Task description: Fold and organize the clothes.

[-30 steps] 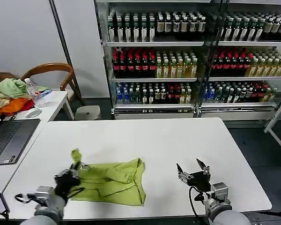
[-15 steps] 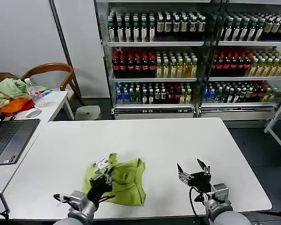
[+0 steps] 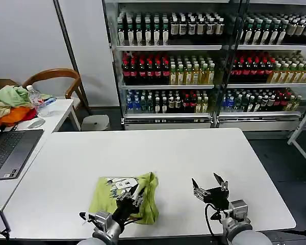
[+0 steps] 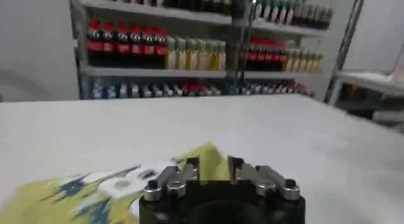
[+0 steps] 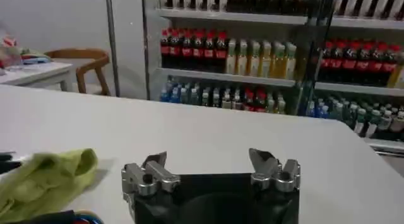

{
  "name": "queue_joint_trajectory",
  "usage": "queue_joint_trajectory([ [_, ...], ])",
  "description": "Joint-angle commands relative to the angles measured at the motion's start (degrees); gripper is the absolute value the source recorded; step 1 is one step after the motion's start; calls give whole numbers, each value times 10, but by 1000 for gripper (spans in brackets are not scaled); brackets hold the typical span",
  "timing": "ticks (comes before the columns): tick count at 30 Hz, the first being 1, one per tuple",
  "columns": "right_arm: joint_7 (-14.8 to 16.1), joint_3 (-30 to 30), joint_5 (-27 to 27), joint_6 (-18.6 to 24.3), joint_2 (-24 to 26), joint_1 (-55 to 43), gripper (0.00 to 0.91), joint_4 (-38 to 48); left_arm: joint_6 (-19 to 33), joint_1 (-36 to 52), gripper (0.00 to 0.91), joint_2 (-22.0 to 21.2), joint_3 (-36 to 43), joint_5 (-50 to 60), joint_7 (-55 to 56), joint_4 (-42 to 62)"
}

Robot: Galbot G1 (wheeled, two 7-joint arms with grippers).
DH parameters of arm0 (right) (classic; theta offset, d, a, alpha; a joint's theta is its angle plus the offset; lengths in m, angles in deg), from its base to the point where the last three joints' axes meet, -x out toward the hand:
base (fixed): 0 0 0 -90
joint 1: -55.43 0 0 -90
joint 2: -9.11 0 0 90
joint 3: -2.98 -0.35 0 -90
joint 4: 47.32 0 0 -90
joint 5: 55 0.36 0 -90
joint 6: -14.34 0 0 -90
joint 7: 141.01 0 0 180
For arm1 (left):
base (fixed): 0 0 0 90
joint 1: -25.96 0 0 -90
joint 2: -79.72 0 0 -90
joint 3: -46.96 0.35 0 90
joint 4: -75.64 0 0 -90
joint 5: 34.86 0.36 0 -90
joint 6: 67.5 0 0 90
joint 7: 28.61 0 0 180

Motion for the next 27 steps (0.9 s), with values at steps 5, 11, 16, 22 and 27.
queue_joint_trajectory([
  [5, 2, -3, 0, 2, 2, 0, 907, 2, 63, -26, 907, 39, -90, -26, 9, -67],
  [11, 4, -1, 0, 4, 2, -3, 907, 5, -4, -50, 907, 67, -193, -60, 62, 30],
  [16, 4, 0, 0, 6, 4, -5, 907, 9, -32, -50, 907, 63, -202, -106, 72, 66],
  [22, 4, -1, 0, 6, 4, -2, 907, 9, -55, -39, 907, 54, -195, -143, 75, 73],
  [27, 4, -1, -1, 7, 4, -2, 907, 10, -64, -47, 907, 46, -187, -167, 78, 61],
])
